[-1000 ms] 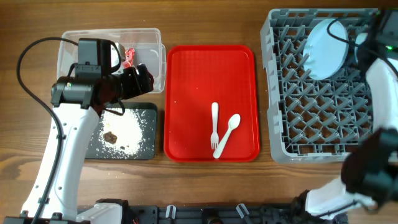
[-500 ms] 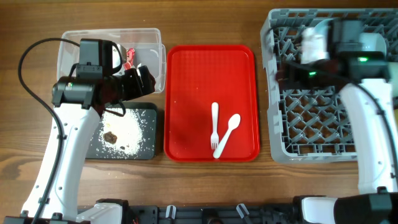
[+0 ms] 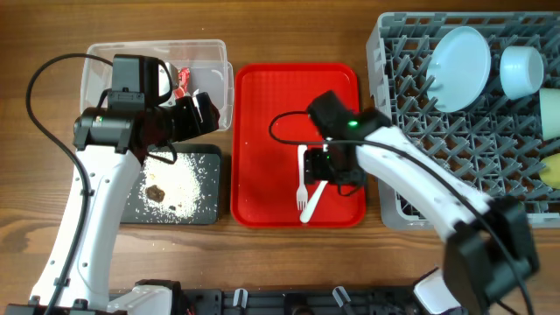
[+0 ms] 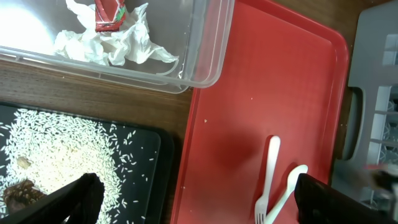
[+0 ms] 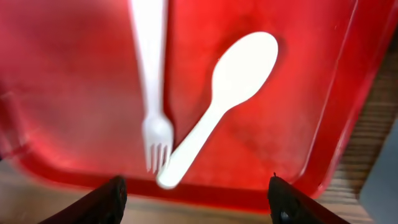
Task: Sort waste into correct bins and load items into the dishwasher rack
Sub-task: 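Reach the right gripper to the white spoon and grasp it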
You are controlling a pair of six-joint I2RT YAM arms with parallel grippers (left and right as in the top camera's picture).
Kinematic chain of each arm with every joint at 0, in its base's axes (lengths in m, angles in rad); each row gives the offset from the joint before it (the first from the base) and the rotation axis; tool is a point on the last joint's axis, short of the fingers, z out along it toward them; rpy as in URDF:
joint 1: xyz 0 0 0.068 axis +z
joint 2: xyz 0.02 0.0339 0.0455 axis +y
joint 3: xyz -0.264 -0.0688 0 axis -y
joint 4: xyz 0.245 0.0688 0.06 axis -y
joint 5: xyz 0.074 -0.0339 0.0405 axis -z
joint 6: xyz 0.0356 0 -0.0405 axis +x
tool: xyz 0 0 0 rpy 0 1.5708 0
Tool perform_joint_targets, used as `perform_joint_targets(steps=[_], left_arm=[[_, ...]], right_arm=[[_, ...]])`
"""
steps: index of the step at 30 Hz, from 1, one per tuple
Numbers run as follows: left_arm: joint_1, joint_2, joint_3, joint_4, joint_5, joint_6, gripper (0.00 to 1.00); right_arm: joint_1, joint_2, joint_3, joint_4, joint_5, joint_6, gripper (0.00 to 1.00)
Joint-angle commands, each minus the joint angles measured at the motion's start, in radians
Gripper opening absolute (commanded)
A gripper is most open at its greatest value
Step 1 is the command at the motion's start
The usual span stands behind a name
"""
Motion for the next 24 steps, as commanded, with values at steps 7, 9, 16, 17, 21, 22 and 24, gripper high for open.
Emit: perform_joint_targets(steps=[7, 9, 16, 17, 21, 22, 24], left_arm=[[-0.005, -0.016, 0.003, -0.008, -0.006, -0.005, 1.0], [-0.005, -0.016, 0.003, -0.008, -0.006, -0.005, 1.0], [-0.005, -0.016, 0.003, -0.008, -0.006, -0.005, 0.99], [-0.005, -0.016, 0.003, -0.008, -0.006, -0.005, 1.0], [-0.005, -0.016, 0.003, -0.008, -0.006, -0.005, 1.0], [-0.005, -0.016, 0.003, -0.008, -0.006, -0.005, 1.0], [-0.005, -0.016, 0.003, -0.008, -0.006, -0.005, 1.0]], right_arm=[[0.003, 0.203, -0.015, 0.127, 0.007, 0.162, 0.63], [0.003, 0.203, -0.027, 0.134, 0.007, 0.163, 0.61], [0.003, 0.203, -0.05, 0.145, 0.007, 0.163, 0.3], [0.0, 0.203, -0.05, 0.145, 0.007, 0.163, 0.24], [-0.034, 0.203, -0.05, 0.145, 0.007, 0.156, 0.11], [-0.045, 0.201, -0.047, 0.146, 0.007, 0.133, 0.08], [-0.062, 0.2, -0.039, 0.149, 0.006, 0.092, 0.04]])
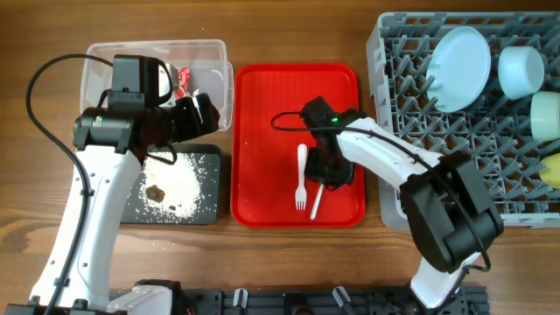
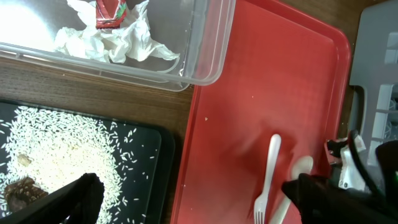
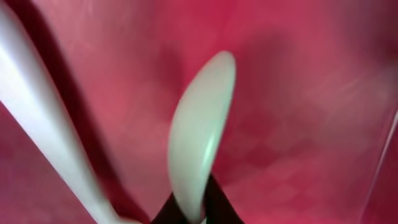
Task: Sort waste into correct bins and load items into the dishwasher rack
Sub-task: 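Reach the right gripper to the white spoon and grasp it, then carry the white spoon to the rack and drop it in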
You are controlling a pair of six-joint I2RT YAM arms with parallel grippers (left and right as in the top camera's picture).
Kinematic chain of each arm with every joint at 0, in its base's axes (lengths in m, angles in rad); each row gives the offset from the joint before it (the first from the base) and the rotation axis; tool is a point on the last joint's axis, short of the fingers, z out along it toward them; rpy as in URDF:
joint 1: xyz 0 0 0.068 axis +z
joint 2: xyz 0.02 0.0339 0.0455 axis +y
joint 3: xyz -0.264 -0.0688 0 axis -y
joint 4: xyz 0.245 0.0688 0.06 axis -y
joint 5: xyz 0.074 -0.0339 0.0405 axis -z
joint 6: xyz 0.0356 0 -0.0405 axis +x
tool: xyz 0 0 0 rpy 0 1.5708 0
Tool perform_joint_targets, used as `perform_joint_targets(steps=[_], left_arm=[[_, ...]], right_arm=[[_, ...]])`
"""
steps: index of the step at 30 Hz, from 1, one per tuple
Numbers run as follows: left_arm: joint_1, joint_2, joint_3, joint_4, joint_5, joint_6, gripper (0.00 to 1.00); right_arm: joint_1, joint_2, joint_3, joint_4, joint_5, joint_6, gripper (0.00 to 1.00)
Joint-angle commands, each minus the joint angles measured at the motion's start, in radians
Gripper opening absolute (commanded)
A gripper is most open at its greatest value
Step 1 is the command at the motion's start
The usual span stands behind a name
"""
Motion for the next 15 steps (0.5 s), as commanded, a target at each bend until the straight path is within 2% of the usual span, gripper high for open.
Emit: perform_joint_targets(steps=[1, 6, 10, 15], left_arm=[[-0.005, -0.016, 0.003, 0.0, -0.006, -0.005, 0.99], [-0.005, -0.016, 0.003, 0.0, -0.006, -0.005, 1.0], [-0.005, -0.016, 0.003, 0.0, -0.006, -0.005, 1.0], [-0.005, -0.016, 0.003, 0.0, -0.006, -0.005, 1.0]], right_arm=[[-0.034, 0.01, -0.007, 0.01, 0.006, -0.079, 0.04], [-0.057, -0.069, 0.062, -0.028, -0.009, -0.209, 0.04], [-0.106, -0.203, 0.161, -0.128, -0.008, -0.404, 0.04], [-0.309, -0.361, 0.249, -0.204, -0.005, -0.64, 0.04]])
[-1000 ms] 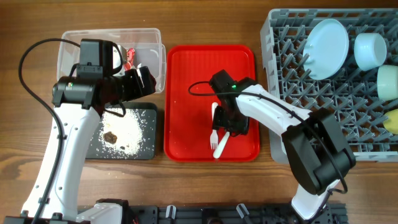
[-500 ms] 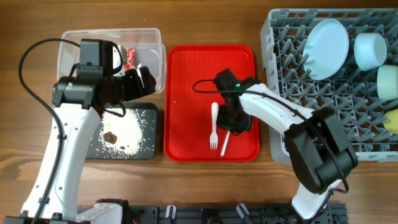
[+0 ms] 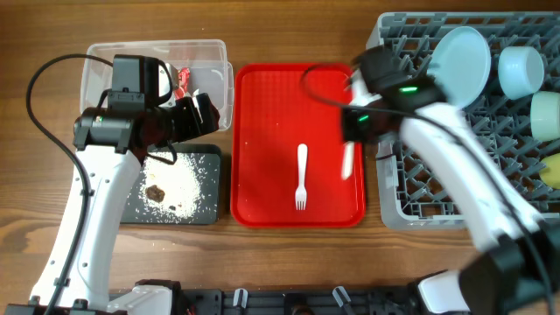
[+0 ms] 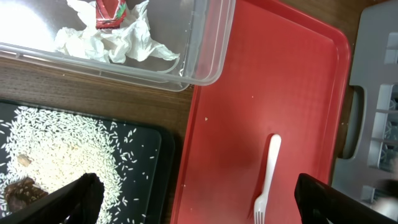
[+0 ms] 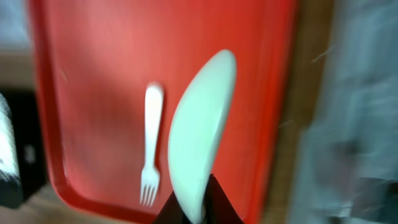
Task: Sort waste into correct bins and load items into the dishwasher rack
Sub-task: 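Carry the white spoon to the rack and drop it in, then reach the right gripper to the white fork and grasp it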
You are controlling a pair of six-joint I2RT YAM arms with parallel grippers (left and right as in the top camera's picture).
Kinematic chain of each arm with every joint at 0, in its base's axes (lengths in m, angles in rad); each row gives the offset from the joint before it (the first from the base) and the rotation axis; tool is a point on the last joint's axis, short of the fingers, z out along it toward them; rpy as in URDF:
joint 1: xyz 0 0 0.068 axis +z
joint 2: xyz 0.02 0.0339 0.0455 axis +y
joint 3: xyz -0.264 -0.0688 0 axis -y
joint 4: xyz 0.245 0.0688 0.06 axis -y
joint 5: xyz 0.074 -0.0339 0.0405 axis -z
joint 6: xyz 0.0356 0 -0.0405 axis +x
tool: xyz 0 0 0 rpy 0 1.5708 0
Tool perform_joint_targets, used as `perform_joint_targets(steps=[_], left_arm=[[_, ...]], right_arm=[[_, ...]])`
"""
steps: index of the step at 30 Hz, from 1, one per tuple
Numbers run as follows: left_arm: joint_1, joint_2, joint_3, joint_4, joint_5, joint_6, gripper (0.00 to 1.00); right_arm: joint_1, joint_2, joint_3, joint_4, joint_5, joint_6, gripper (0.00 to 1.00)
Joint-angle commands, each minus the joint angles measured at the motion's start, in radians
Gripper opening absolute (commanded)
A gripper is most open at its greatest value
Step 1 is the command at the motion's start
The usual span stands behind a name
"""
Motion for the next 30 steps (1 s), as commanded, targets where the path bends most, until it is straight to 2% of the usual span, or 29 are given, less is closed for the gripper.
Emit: perform_joint_targets(steps=[1, 6, 11, 16, 19, 21, 23, 26, 28, 30], left_arm=[[-0.005, -0.016, 0.003, 0.0, -0.006, -0.005, 1.0], [-0.005, -0.016, 0.003, 0.0, -0.006, -0.005, 1.0], [-0.005, -0.016, 0.003, 0.0, -0.006, -0.005, 1.0], [-0.005, -0.016, 0.003, 0.0, -0.006, -0.005, 1.0], [-0.005, -0.016, 0.003, 0.0, -0.006, -0.005, 1.0], [-0.005, -0.016, 0.003, 0.0, -0.006, -0.005, 1.0], [-0.005, -0.016, 0.003, 0.001, -0.006, -0.005, 1.0], [-0.005, -0.016, 0.003, 0.001, -0.006, -0.005, 1.0], [-0.005, -0.016, 0.003, 0.001, -0.006, -0.005, 1.0], [-0.005, -0.016, 0.003, 0.001, -0.006, -0.005, 1.0]], right_arm=[[-0.135, -0.062, 0.027, -0.029, 0.007, -0.218, 0.04], [-0.279, -0.006, 0.025, -0.066, 0.06, -0.359, 0.04], [-0.298, 0.109, 0.024, -0.067, 0.126, -0.393, 0.04], [-0.297, 0.195, 0.023, -0.067, 0.04, -0.421, 0.06], [-0.297, 0.188, 0.024, -0.08, 0.027, -0.388, 0.24], [-0.297, 0.15, 0.047, -0.114, 0.021, -0.388, 0.33], [-0.296, 0.105, 0.083, -0.132, 0.003, -0.345, 0.35], [-0.27, 0.014, 0.111, -0.095, -0.161, -0.346, 0.41], [-0.212, -0.011, 0.111, -0.06, -0.201, -0.309, 0.51], [-0.13, 0.0, 0.1, -0.031, -0.2, -0.252, 0.53]])
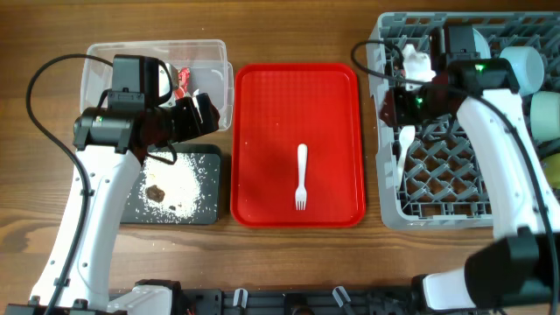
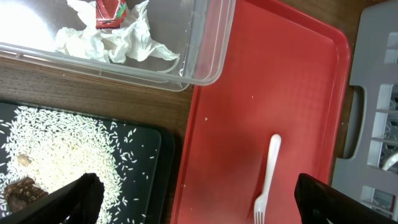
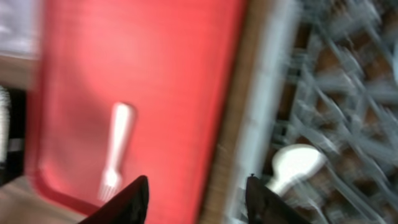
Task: Sort waste into correct bins and load items into the dishwasher rack
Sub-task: 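Reach the right gripper to the white fork and grasp it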
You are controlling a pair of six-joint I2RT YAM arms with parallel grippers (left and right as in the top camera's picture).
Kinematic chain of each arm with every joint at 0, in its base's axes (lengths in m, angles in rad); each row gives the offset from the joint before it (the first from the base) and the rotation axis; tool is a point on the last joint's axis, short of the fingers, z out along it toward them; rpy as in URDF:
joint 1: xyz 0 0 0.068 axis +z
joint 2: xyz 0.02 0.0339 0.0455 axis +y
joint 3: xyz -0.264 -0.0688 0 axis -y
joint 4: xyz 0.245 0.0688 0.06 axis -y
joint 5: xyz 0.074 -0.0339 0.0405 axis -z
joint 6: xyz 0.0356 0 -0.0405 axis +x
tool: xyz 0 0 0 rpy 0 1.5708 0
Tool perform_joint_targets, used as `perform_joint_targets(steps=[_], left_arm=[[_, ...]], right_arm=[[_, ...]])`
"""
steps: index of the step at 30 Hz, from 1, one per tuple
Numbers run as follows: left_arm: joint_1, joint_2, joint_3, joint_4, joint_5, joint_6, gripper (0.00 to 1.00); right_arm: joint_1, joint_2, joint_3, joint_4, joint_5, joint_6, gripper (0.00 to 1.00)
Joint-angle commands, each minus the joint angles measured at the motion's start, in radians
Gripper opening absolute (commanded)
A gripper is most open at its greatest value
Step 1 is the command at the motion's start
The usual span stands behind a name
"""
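Note:
A white plastic spoon [image 1: 404, 150] lies in the left part of the grey dishwasher rack [image 1: 386, 208], and shows again as the spoon [image 3: 292, 164] just right of my right gripper's fingers. My right gripper [image 1: 392, 105] hovers open over the rack's left edge, holding nothing. A white fork [image 1: 301, 175] lies alone on the red tray [image 1: 262, 105]; the fork [image 2: 267, 174] also shows in the left wrist view. My left gripper [image 1: 199, 109] stands open and empty over the gap between the bins and the tray.
A clear bin [image 2: 205, 68] holds crumpled tissue [image 2: 118, 43] and a red packet [image 2: 109, 14]. A black tray [image 1: 206, 206] carries scattered rice and a brown scrap [image 1: 156, 192]. A white bowl [image 1: 528, 59] and a cup [image 1: 547, 114] sit in the rack's right side.
My right gripper, shut on the spoon over the tray's right edge, is now open over the rack's left side. The spoon lies in the rack. The left arm has not moved.
My right gripper stood open above the spoon and fork on the red tray. Then it was shut on the spoon down at the tray. Then it held the spoon near the tray's right edge, and now the spoon rests in the rack, released. The fork stays on the tray.

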Motion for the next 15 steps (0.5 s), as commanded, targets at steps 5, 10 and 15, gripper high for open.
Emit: perform_joint_targets(steps=[5, 10, 15], left_arm=[[-0.005, -0.016, 0.003, 0.0, -0.006, -0.005, 1.0], [-0.005, -0.016, 0.003, 0.0, -0.006, -0.005, 1.0], [-0.005, -0.016, 0.003, 0.0, -0.006, -0.005, 1.0]], right_arm=[[0.259, 0.095, -0.053, 0.057, -0.013, 0.213, 0.54], [0.371, 0.251, -0.056, 0.043, 0.019, 0.318, 0.53], [0.46, 0.42, -0.056, 0.032, 0.072, 0.452, 0.55]])
